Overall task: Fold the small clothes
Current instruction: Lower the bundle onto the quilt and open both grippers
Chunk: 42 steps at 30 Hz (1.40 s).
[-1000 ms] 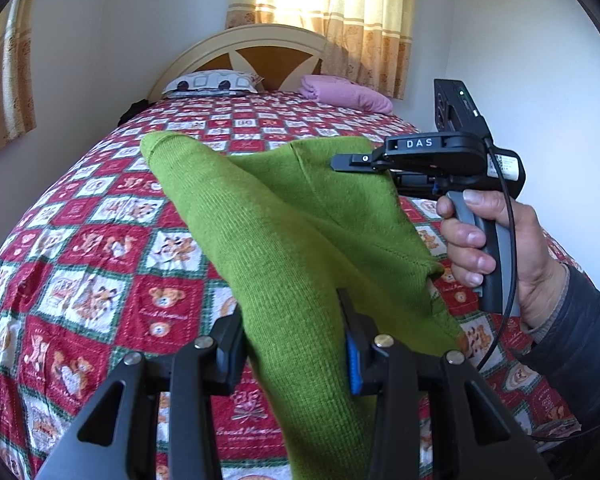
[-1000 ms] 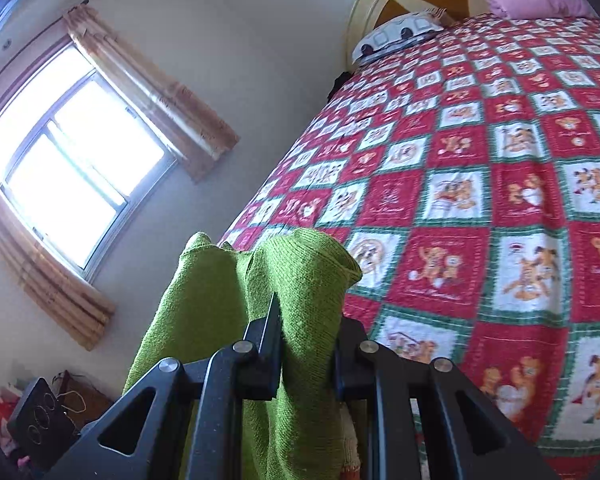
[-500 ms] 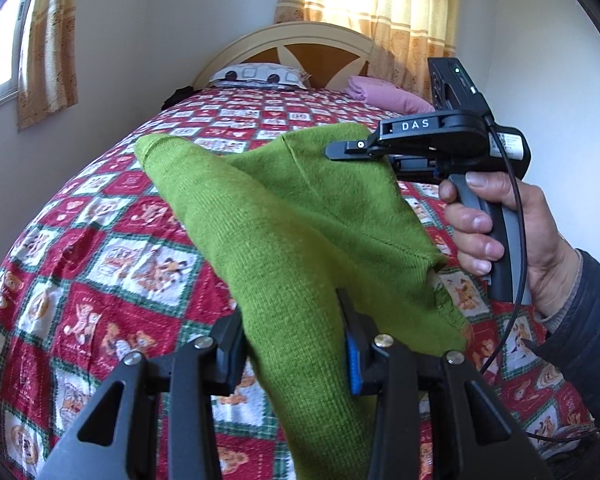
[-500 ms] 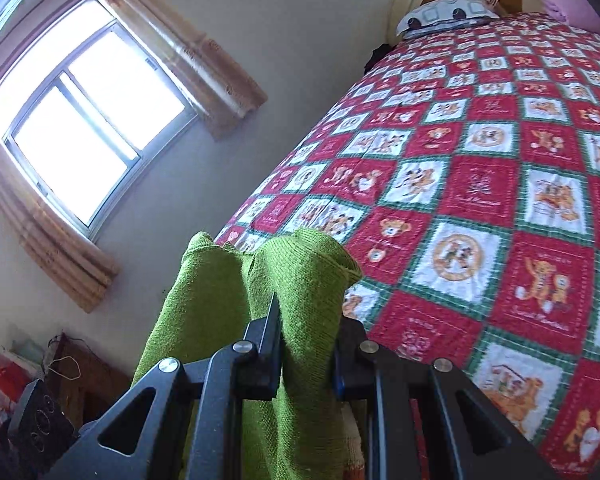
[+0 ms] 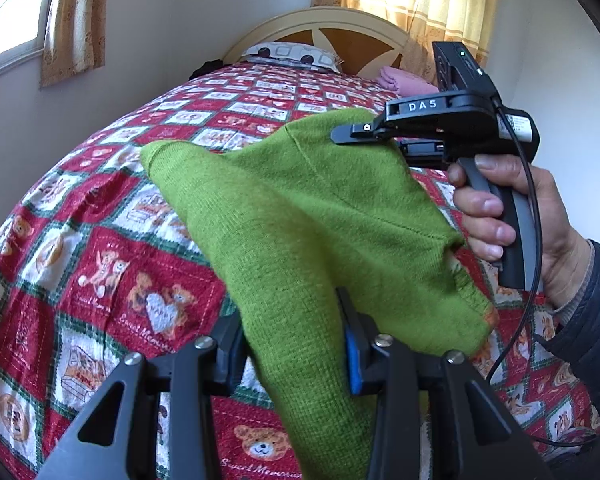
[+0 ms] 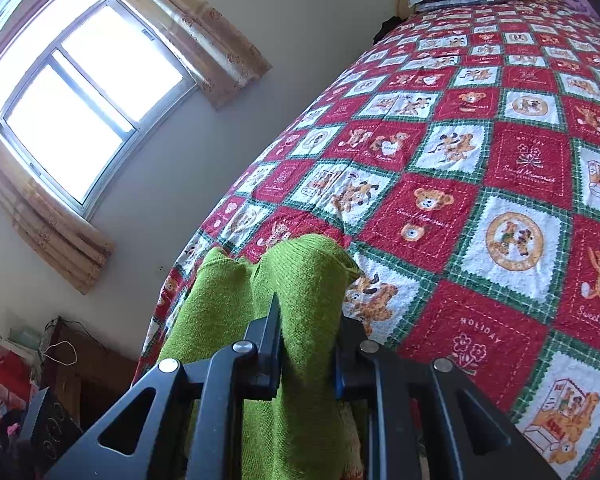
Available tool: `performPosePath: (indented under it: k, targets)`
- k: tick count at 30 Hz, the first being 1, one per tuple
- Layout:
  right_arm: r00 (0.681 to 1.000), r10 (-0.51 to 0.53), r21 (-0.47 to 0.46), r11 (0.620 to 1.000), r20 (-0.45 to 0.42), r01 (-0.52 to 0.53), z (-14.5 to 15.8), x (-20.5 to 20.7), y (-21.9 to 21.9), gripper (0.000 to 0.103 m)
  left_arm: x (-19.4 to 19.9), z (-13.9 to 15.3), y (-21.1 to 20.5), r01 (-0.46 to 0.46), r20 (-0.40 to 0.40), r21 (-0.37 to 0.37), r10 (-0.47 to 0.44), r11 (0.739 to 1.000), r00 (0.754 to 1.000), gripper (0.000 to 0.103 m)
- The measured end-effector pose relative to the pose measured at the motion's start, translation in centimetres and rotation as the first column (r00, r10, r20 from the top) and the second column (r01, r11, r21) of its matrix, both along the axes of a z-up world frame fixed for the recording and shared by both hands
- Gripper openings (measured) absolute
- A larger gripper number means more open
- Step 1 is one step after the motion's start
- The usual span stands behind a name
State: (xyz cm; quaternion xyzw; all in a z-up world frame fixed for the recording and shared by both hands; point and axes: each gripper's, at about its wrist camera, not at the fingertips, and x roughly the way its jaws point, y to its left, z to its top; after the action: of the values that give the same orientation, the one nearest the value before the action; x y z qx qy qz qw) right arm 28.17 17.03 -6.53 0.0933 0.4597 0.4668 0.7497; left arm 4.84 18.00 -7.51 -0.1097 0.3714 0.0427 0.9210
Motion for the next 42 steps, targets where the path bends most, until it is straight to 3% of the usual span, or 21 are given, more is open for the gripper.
performPosePath:
  k: [8,11,12,15,19,20,21,23,26,28,32,35,38,42]
  targets:
    - [1.000,-0.022,-0.019,1.000,-0.016,0.022,-1.4,0.8,-0.5,0.019,-0.5,-0.7,0.4,-0.011,-0.002,-0.021,0.011,1.000,1.000,0.041]
    - [0.999,-0.036,-0.032,0.999,-0.033,0.035,-2.5,1.2,-0.9,0.019,-0.5,-1.5,0.7,-0.022,-0.016,-0.036,0.022,0.999,1.000,0.045]
    - [0.998,-0.045,-0.054,0.998,-0.031,0.044,-2.9,1.3,-1.0,0.019,-0.6,-1.7,0.7,-0.025,-0.023,-0.036,0.024,0.999,0.999,0.051]
    - [0.998,-0.058,-0.117,0.991,0.012,0.059,-3.6,1.1,-1.0,0.022,-0.9,-1.9,1.0,-0.056,-0.025,-0.020,0.055,0.998,0.998,0.063]
    - [0.992,-0.089,-0.127,0.987,0.093,0.101,-1.9,-0.3,-2.2,0.026,-1.7,-0.4,0.6,-0.084,0.010,0.047,0.084,0.995,0.996,0.064]
    - [0.988,-0.087,-0.126,0.986,0.130,0.104,-1.1,-1.1,-2.5,0.026,-1.9,0.2,0.5,-0.092,0.035,0.070,0.090,0.993,0.995,0.068]
    - [0.980,-0.072,-0.126,0.987,0.186,0.097,0.2,-2.7,-3.0,0.027,-2.1,0.9,0.5,-0.106,0.066,0.095,0.100,0.990,0.993,0.080]
    - [0.967,-0.023,-0.116,0.992,0.252,0.054,1.8,-5.2,-3.6,0.027,-2.1,1.5,0.8,-0.143,0.106,0.135,0.129,0.981,0.986,0.093]
    - [0.953,0.112,-0.117,0.990,0.280,-0.082,2.7,-9.5,-4.2,0.027,-0.8,1.0,1.9,-0.196,0.106,0.197,0.178,0.961,0.978,0.093]
    - [0.952,0.156,-0.186,0.977,0.265,-0.108,1.5,-10.9,-4.2,0.027,0.2,0.0,3.0,-0.235,0.091,0.216,0.220,0.948,0.971,0.093]
    - [0.956,0.132,-0.319,0.947,0.261,-0.044,-1.6,-10.8,-4.8,0.027,1.3,-1.8,3.9,-0.238,0.046,0.166,0.233,0.957,0.971,0.093]
    - [0.963,0.128,-0.295,0.954,0.239,-0.053,-2.4,-10.4,-5.4,0.027,1.4,-2.3,2.9,-0.215,0.028,0.184,0.213,0.959,0.977,0.093]
    - [0.946,0.143,-0.330,0.943,0.290,-0.041,-3.0,-11.1,-4.7,0.027,1.6,-2.9,2.6,-0.214,0.037,0.203,0.210,0.956,0.977,0.097]
    - [0.947,0.106,-0.306,0.952,0.304,-0.009,-3.1,-11.3,-4.8,0.028,1.3,-3.4,3.7,-0.241,0.042,0.114,0.238,0.964,0.970,0.100]
